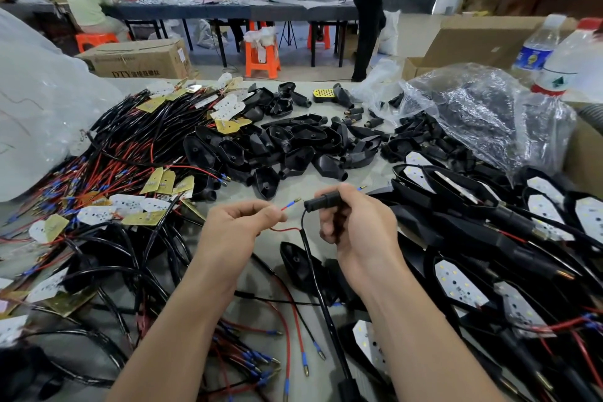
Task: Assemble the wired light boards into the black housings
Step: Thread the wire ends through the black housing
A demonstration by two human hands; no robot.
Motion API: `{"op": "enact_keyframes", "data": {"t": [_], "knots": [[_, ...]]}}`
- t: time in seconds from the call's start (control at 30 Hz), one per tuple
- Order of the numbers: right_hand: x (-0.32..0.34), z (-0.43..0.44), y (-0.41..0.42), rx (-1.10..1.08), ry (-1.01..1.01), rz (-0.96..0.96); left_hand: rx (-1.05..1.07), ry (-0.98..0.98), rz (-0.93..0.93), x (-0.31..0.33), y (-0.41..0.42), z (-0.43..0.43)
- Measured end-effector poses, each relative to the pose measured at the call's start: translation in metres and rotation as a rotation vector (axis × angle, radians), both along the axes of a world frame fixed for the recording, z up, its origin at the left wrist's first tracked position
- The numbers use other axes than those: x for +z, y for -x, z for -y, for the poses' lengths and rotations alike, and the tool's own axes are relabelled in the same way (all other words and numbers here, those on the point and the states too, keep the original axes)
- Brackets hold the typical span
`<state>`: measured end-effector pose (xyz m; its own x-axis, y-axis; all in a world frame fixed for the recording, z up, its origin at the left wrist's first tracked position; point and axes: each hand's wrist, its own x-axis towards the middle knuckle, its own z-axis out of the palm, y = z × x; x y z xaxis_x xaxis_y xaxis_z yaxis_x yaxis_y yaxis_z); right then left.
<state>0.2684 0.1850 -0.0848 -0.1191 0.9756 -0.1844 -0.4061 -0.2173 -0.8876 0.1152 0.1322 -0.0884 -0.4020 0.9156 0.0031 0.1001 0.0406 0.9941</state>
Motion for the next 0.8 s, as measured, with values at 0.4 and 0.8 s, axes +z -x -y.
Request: {"op": "enact_keyframes", "data": {"t": [0.4,0.8], "knots": [[0.0018,0.0019,-0.0014,0.039,-0.013,0.007,-0.001,-0.018,-0.134,0.0057,-0.0018,0.0032],[0.0013,0.0008,0.0009,-0.060,-0.042,0.032,0.058,-0.084,-0.118,0.0086,-0.0050,0.0035]]}}
